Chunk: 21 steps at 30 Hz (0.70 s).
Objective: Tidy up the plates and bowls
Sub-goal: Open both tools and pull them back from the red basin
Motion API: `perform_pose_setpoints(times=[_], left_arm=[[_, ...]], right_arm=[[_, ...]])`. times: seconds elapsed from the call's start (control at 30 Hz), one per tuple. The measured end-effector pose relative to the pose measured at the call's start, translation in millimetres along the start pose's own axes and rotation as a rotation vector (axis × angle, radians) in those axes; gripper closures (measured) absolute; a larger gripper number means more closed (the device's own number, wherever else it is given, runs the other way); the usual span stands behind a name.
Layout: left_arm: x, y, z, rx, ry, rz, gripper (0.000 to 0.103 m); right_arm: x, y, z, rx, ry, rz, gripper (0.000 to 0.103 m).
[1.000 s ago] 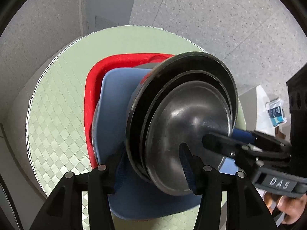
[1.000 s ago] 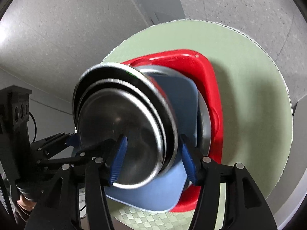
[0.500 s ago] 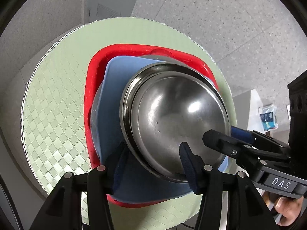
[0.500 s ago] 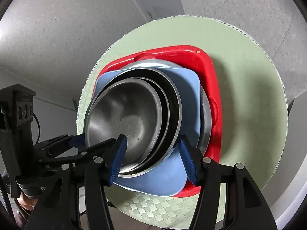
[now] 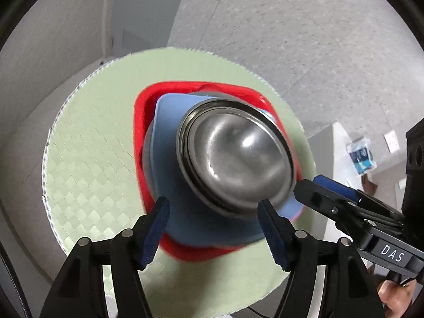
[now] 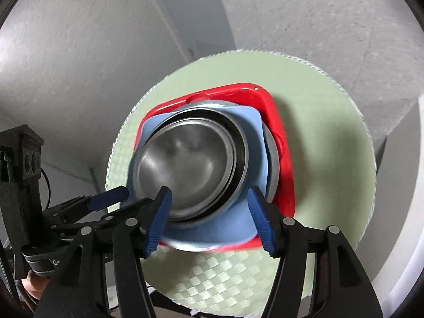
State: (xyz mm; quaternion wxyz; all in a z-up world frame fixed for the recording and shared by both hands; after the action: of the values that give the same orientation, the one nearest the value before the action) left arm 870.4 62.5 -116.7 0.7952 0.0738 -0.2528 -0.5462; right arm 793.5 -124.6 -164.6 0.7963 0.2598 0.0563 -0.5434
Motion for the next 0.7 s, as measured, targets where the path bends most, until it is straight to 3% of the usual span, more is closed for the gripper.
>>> perform_pose_setpoints(times=[0.27,0.37,0.7], left_arm=[[-25.1,-72.0,89.5,0.178,0.027,-0.157,0.019],[-36.6,-111.2,134.8,0.269,0.044,-0.213,0.017],[-55.2,-241.7,250.0,0.500,0.091,-0.289,0.002]], right_arm=[[-55.3,-68.8,55.0,0.215,-0.096,-0.074,0.030],[-85.1,-103.6,78.0,0.303,-0.129,-0.099,0.028],[-161.7,-208.2,143.6,0.477,-0.271,-0.116,0.021]])
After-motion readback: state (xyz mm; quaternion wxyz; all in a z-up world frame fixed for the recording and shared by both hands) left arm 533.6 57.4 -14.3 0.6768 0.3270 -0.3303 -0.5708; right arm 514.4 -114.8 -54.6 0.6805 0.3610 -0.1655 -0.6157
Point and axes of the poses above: each gripper's, at about its wrist camera, not at the fingertips, and z roughly against the way its jaws point, x to its right, y to its top, the point moved 6 cm from there along -z, roughly the way its jaws point, and after that the axes turned 4 degrees about y, right-handed, at the moved point
